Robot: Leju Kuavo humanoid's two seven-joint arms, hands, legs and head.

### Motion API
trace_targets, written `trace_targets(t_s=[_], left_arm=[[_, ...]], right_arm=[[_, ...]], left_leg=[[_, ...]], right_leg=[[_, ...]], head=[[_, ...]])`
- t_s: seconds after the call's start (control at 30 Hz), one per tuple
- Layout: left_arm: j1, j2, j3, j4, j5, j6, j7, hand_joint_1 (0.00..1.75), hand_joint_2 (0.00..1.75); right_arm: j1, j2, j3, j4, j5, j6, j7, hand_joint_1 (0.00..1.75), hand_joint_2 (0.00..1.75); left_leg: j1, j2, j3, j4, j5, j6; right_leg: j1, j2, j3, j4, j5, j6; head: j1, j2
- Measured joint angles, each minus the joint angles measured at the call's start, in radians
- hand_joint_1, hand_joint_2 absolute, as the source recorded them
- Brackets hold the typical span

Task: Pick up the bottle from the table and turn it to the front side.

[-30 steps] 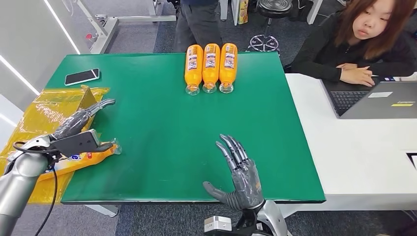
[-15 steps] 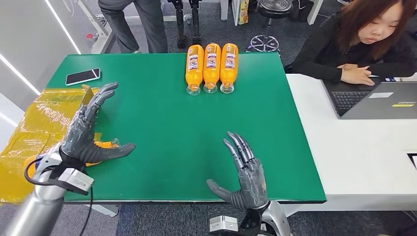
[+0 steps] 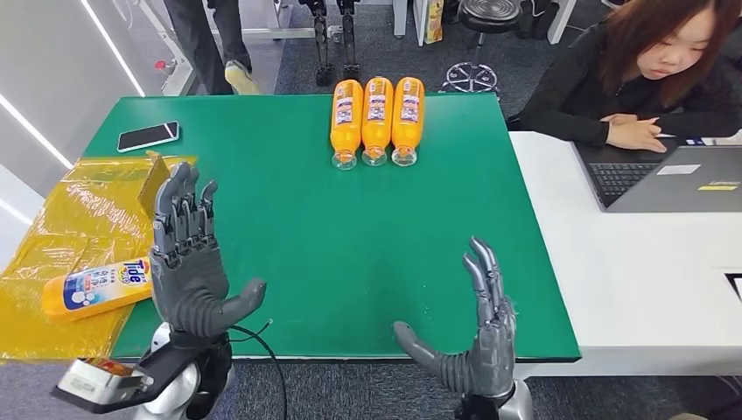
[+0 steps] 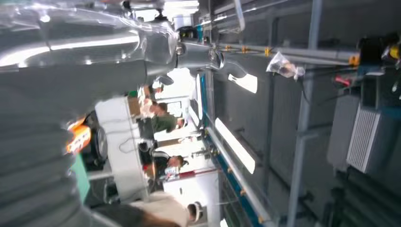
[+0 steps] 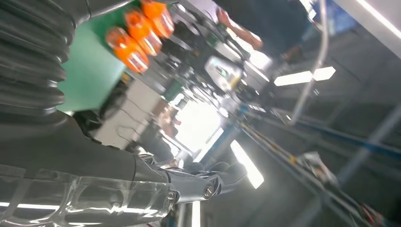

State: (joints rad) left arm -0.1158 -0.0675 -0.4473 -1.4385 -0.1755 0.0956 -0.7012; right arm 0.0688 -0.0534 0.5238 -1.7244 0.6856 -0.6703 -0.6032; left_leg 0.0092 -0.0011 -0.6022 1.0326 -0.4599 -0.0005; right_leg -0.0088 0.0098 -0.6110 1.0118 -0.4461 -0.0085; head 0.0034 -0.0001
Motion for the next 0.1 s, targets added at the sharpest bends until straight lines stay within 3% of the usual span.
trace_targets(t_s=[0.1], left_arm=[[0.015, -0.028, -0.028, 0.000, -0.004, 0.058, 0.000, 0.00, 1.75]], right_arm=[[0.026, 0.025, -0.039, -0.016, -0.056, 0.000, -0.073, 0.00, 1.75]], left_leg=[[0.000, 0.000, 0.000, 0.000, 0.000, 0.000]], right_leg=[[0.000, 0.000, 0.000, 0.000, 0.000, 0.000]], head=[[0.000, 0.000]])
